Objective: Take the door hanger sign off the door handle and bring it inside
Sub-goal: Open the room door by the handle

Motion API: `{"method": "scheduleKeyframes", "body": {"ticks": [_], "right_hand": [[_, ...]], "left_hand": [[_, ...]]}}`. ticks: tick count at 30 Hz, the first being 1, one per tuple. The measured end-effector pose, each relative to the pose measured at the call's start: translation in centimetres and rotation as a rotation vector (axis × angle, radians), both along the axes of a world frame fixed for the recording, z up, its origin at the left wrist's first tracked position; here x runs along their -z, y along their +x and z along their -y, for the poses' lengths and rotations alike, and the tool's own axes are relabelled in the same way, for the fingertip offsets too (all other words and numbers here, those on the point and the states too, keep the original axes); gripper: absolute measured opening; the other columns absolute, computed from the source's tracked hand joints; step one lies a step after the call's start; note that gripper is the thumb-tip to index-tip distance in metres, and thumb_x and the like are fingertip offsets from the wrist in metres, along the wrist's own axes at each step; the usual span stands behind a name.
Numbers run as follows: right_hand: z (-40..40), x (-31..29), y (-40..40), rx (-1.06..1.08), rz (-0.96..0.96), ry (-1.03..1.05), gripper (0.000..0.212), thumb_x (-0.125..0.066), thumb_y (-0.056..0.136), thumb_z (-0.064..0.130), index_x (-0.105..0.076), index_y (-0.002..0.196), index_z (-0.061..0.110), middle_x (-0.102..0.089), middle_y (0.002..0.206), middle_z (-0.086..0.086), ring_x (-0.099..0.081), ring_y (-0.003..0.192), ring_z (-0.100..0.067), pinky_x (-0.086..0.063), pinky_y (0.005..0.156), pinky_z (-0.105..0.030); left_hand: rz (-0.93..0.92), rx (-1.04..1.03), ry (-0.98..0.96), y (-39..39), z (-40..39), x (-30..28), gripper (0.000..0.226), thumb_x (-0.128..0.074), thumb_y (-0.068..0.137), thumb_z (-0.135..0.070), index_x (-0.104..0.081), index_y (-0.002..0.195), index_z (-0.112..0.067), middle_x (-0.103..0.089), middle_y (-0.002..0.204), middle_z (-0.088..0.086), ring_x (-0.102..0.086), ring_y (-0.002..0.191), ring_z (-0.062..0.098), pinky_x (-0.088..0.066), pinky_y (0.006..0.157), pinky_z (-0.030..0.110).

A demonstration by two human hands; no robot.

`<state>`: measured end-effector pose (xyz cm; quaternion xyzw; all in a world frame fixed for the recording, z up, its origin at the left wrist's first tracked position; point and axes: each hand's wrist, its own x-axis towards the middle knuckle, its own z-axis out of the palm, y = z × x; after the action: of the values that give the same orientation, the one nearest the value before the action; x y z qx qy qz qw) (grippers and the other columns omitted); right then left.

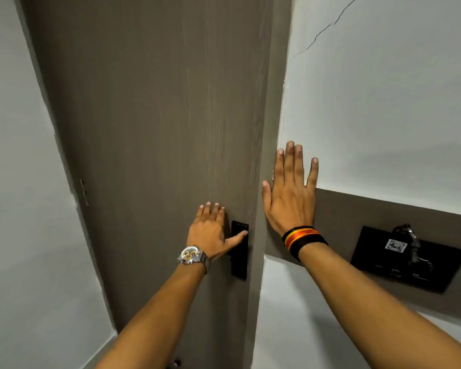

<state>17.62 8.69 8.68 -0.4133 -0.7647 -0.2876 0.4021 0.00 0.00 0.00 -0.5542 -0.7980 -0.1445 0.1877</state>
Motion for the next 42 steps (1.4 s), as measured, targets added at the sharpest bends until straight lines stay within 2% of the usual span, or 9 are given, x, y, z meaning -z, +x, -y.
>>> {"method": "scheduleKeyframes", "body": {"ticks": [4,10,13,15,17,21,29,37,42], "right_hand": [[-1.2,0.8,-0.9,0.053,-0.001,0.089,0.077,-0.029,0.102,0.045,0.000,0.159,0.004,0.002,0.168,-0.017,0.002,0.156,-0.031,0.000,0.123,-0.059],[-1.9,1.5,-1.6,0.048,-0.049,0.144,0.075,-0.026,0.102,0.045,-0.001,0.159,0.003,-0.001,0.168,-0.017,0.000,0.156,-0.029,0.002,0.123,-0.057],[-1.9,1.4,-1.8,0.048,-0.049,0.165,0.075,-0.026,0.102,0.045,-0.002,0.159,0.003,-0.003,0.168,-0.016,-0.001,0.156,-0.029,0.004,0.123,-0.055],[-2.0,1.6,-1.7,0.048,-0.048,0.169,0.075,-0.025,0.101,0.045,-0.002,0.159,0.003,-0.004,0.168,-0.016,-0.003,0.156,-0.029,0.004,0.123,-0.055],[-2.2,1.8,-1.8,0.051,-0.056,0.190,0.075,-0.026,0.101,0.045,-0.003,0.159,0.004,-0.006,0.168,-0.016,-0.004,0.156,-0.029,0.003,0.123,-0.055],[-2.1,1.7,-1.8,0.043,-0.066,0.192,0.075,-0.027,0.101,0.045,-0.005,0.159,0.004,-0.008,0.167,-0.016,-0.005,0.155,-0.029,0.003,0.123,-0.054],[-1.7,1.5,-1.4,0.028,-0.047,0.167,0.075,-0.031,0.100,0.042,-0.005,0.159,0.004,-0.008,0.167,-0.017,-0.006,0.155,-0.029,0.000,0.123,-0.055],[0.2,0.6,-0.1,-0.041,0.022,-0.005,0.080,-0.041,0.096,0.038,-0.006,0.159,0.003,-0.005,0.168,-0.018,-0.004,0.156,-0.030,-0.004,0.124,-0.057],[2.8,2.0,1.4,-0.263,0.018,-0.090,0.077,-0.046,0.093,0.034,-0.015,0.159,0.009,-0.006,0.168,-0.016,-0.003,0.156,-0.030,0.002,0.123,-0.057]], "left_hand": [[0.086,-0.089,-0.099,-1.1,-0.6,4.6,0.129,-0.021,0.056,-0.107,-0.069,0.122,-0.008,-0.061,0.139,0.016,-0.041,0.143,0.034,-0.032,0.121,0.046],[0.150,-0.115,-0.156,-1.9,-2.6,7.3,0.116,-0.036,0.057,-0.104,-0.071,0.108,-0.005,-0.064,0.131,0.021,-0.045,0.139,0.038,-0.047,0.106,0.046],[0.273,-0.127,-0.149,-1.7,-3.1,7.6,0.095,-0.037,0.055,-0.103,-0.060,0.059,-0.011,-0.073,0.077,0.013,-0.072,0.091,0.035,-0.059,0.075,0.038],[0.418,-0.168,-0.080,-0.9,-3.1,8.6,0.091,-0.039,0.054,-0.102,-0.045,0.049,-0.011,-0.057,0.052,0.005,-0.067,0.061,0.030,-0.056,0.061,0.036],[0.569,-0.221,0.010,0.2,-3.1,9.5,0.091,-0.048,0.055,-0.098,-0.046,0.049,-0.008,-0.051,0.048,0.004,-0.059,0.052,0.026,-0.051,0.052,0.033],[0.774,-0.278,0.139,1.5,-3.4,10.9,0.095,-0.056,0.060,-0.093,-0.062,0.061,0.001,-0.065,0.061,0.013,-0.062,0.059,0.027,-0.052,0.053,0.036],[0.796,-0.227,0.207,1.2,-1.6,11.5,0.090,-0.042,0.050,-0.104,-0.038,0.049,-0.014,-0.043,0.047,-0.001,-0.045,0.045,0.016,-0.032,0.044,0.024],[0.839,-0.237,0.199,0.6,3.0,11.8,0.091,-0.039,0.041,-0.108,-0.043,0.049,-0.018,-0.047,0.047,-0.004,-0.049,0.046,0.015,-0.035,0.045,0.023],[0.881,-0.240,0.203,0.5,7.1,11.6,0.090,-0.040,0.039,-0.109,-0.050,0.051,-0.021,-0.050,0.049,-0.005,-0.048,0.046,0.013,-0.034,0.045,0.022]]}}
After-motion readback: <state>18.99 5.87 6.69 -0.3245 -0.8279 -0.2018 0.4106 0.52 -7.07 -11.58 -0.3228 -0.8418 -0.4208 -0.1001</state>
